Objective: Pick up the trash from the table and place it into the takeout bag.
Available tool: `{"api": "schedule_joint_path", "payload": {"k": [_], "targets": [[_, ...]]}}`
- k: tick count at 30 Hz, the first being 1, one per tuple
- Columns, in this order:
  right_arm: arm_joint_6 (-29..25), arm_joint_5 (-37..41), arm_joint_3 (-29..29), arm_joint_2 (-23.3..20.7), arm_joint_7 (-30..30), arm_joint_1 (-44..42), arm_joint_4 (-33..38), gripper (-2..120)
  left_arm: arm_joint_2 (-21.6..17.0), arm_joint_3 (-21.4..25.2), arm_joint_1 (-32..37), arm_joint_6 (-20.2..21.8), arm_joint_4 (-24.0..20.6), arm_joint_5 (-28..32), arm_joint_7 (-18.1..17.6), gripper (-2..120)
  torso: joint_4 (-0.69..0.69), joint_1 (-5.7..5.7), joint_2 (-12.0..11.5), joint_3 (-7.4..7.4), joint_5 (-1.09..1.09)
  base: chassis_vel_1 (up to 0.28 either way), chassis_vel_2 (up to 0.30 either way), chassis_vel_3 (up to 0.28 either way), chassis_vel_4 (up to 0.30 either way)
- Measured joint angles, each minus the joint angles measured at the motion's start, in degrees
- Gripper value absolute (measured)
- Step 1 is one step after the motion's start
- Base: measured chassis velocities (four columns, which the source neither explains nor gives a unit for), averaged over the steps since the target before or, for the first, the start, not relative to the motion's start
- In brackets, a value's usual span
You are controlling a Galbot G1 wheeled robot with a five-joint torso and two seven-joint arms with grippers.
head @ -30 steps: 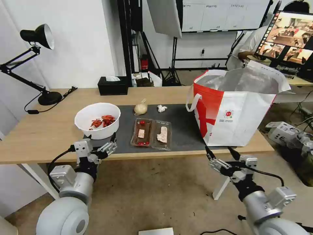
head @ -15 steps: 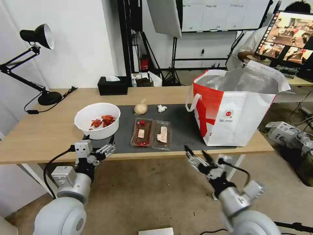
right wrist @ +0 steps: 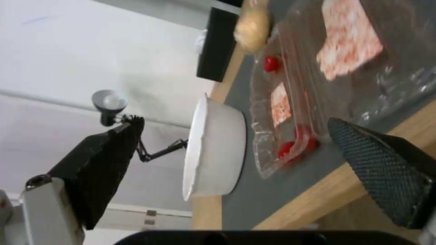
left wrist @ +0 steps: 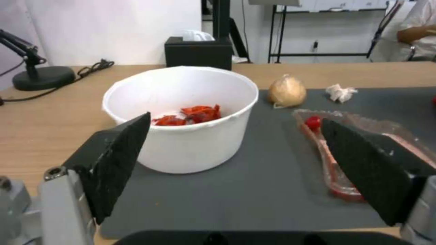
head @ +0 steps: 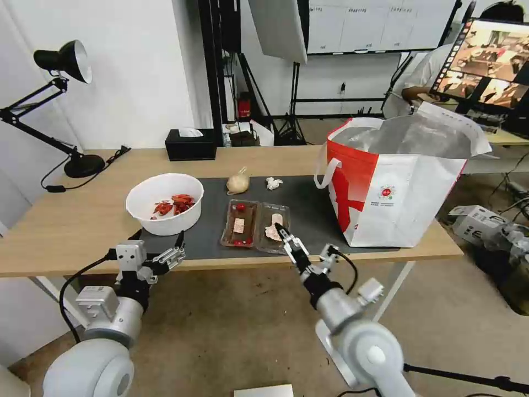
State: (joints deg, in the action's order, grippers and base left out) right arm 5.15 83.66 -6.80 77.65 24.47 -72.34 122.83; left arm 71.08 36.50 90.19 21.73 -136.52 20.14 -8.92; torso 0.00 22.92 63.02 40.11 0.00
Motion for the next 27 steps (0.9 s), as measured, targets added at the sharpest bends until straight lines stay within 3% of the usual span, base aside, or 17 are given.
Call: {"api": "schedule_joint_path", "payload": {"k": [11, 27], "targets": [[-0.6, 0.1, 3.7, 6.0, 6.9, 4.6, -5.5, 100, -1.0, 1.3, 0.3, 0.0, 0.9, 0.9, -0.6, 100, 0.00, 0.00, 0.0, 0.00, -0.02, 0.000, 0.000, 0.000, 0.000], [-1.4, -0.1, 3.0, 9.0, 8.2, 3.6, -6.4, 100, -1.1, 1.2, 0.3, 0.1, 1.2, 2.5, -2.2, 100, 0.00, 0.00, 0.0, -0.01, 0.00, 0.000, 0.000, 0.000, 0.000]]}}
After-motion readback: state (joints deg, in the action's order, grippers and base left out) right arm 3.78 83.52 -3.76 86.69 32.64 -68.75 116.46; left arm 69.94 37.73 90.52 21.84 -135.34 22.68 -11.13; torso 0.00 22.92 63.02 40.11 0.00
